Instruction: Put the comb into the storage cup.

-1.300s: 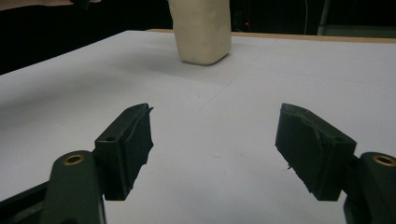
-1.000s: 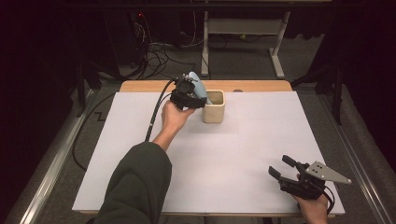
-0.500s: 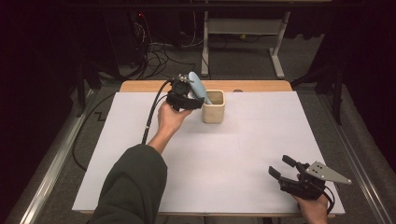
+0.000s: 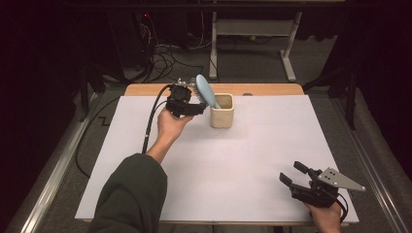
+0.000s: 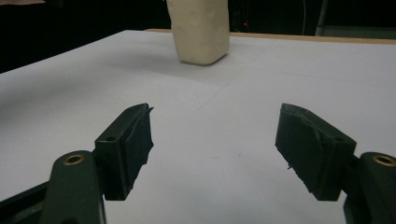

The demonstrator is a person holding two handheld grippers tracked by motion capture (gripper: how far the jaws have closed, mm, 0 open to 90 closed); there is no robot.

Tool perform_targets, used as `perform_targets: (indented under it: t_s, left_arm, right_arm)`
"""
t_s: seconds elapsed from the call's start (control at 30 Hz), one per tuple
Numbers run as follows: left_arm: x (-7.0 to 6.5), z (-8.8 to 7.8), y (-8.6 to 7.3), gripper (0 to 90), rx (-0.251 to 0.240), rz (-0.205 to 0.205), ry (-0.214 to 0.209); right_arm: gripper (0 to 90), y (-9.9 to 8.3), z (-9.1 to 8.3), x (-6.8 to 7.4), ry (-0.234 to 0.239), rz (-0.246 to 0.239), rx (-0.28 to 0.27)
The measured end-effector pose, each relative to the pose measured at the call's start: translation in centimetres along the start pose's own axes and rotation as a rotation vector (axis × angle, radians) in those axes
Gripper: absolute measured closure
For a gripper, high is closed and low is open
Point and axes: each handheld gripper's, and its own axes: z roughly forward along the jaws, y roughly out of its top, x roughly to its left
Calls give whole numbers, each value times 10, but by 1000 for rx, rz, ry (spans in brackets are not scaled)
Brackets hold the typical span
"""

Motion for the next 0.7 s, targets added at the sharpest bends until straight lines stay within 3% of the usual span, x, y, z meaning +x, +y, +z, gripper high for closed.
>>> perform_targets:
  t_s: [0.7]
  left_arm:
    - [16,-23,-14,332,-32,-19,5]
  right_arm:
    - [277,0,0,0,-5,-1,1]
